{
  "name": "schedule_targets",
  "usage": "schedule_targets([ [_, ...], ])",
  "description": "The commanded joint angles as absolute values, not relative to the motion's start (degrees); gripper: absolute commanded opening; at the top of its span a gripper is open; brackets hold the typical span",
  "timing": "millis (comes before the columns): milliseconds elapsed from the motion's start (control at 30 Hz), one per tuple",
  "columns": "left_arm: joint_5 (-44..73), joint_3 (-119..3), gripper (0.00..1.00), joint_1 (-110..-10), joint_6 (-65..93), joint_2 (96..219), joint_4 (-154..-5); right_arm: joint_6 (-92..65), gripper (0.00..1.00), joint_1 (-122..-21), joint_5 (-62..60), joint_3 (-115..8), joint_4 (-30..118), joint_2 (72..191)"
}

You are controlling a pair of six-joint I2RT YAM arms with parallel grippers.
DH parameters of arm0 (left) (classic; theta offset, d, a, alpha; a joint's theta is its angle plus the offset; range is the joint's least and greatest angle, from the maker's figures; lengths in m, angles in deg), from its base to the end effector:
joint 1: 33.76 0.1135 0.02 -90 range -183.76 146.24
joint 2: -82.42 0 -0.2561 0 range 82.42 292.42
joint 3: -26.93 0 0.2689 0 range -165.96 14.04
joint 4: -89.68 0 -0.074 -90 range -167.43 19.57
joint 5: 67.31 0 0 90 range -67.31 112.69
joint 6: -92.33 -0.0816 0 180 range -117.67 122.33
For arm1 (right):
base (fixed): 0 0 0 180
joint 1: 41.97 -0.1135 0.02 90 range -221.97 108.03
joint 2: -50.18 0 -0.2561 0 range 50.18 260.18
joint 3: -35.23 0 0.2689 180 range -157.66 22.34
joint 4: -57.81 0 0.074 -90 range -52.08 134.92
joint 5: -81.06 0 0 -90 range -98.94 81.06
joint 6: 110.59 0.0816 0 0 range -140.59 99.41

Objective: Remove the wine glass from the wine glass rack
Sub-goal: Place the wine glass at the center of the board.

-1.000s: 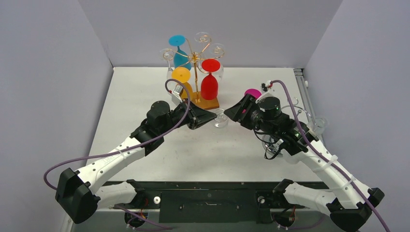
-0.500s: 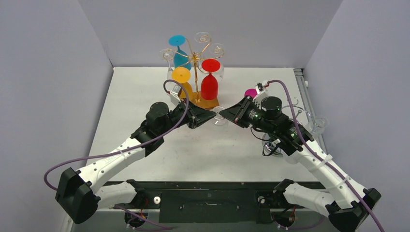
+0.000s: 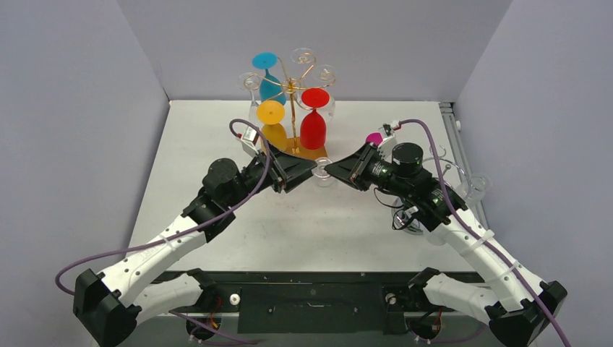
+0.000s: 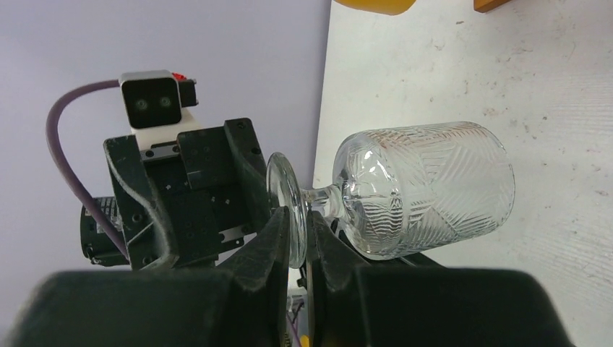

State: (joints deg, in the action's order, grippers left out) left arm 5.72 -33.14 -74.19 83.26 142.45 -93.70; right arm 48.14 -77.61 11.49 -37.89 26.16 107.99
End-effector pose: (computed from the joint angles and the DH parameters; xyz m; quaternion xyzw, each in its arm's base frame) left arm 0.2226 -0.2209 0.3446 -0.1340 0.6734 -0.6772 0.2643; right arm 0.2169 0.1906 0.3589 0.1224 0.7854 0.5531 0.2496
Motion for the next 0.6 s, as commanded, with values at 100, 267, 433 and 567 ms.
schedule_targets([
  [100, 10.1, -34.0, 0.72, -72.9, 73.1, 134.5, -88.1, 56.5, 0.0, -74.2, 14.8, -37.0, 39.5, 105.7],
  [267, 8.2, -31.9, 0.79, -71.0, 70.9, 132.4, -90.4, 58.1, 0.0, -73.3, 14.3, -38.5, 40.4, 104.9],
  [433, 4.5, -30.0, 0.81, -69.4, 71.5, 133.3, -96.1, 63.5, 0.0, -72.7, 15.3, -39.0, 44.4, 104.7],
  [567, 1.9, -29.0, 0.81, -69.0, 72.2, 135.0, -101.2, 65.4, 0.0, -72.7, 14.5, -40.4, 44.4, 103.7],
])
